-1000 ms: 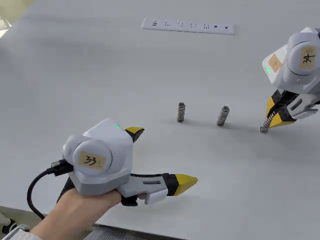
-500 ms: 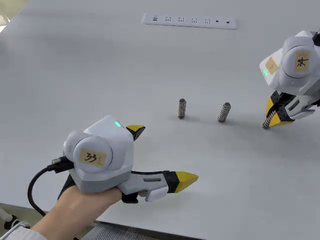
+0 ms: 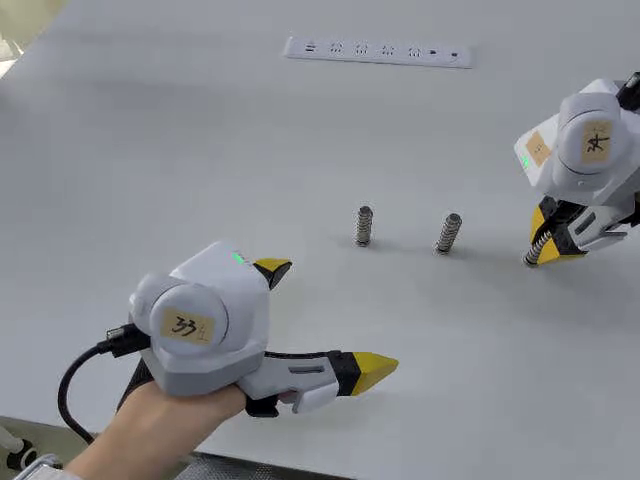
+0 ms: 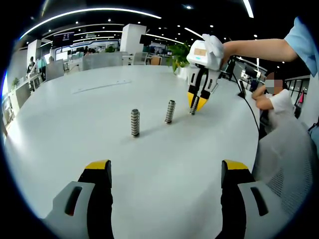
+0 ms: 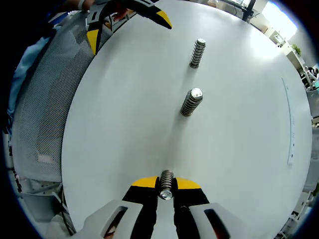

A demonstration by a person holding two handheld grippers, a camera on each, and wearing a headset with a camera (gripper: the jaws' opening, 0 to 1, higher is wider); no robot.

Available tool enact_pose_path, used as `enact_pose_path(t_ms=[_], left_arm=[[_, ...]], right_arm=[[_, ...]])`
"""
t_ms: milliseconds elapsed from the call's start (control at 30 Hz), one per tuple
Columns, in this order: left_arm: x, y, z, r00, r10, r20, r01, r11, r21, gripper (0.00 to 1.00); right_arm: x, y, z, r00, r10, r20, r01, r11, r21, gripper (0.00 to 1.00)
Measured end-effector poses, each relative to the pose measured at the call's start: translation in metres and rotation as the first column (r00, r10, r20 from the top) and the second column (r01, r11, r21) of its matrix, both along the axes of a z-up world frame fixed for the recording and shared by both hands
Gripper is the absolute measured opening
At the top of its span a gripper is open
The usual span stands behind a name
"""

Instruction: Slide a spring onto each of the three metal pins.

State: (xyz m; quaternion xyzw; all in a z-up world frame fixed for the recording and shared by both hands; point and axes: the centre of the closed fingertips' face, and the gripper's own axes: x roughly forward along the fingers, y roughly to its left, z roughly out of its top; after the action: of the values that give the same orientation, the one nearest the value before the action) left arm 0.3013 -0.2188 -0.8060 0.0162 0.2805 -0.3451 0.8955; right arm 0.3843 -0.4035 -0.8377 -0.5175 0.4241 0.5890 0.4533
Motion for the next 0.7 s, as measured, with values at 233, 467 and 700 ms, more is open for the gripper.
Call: enact_pose_path(t_ms=[233,467,700], left_arm=[[-0.0006,-0.0004,-0.0004,1.0,-0.003,-0.001,0.003,1.0,0.0,0.89],[-0.001,-0.0009,-0.0006,1.0,-0.004,-0.003,0.004,1.0,-0.001,0.89],[-0.0013,-0.0005,0.0002,1.0,-0.003,0.0,0.003,1.0,-0.002,0.89]], right_arm=[[-0.0011,-0.0009,-0.0014,1.0,0.0,-0.002,0.0,1.0,-0.003,0.08],[-0.0072,0.001,-0.0022,1.0,-0.026,-0.008,0.026,1.0,0.017,0.19],[-0.0088,0.0068,-0.0022,0.998,-0.064,-0.014,0.065,0.996,0.057,0.36]])
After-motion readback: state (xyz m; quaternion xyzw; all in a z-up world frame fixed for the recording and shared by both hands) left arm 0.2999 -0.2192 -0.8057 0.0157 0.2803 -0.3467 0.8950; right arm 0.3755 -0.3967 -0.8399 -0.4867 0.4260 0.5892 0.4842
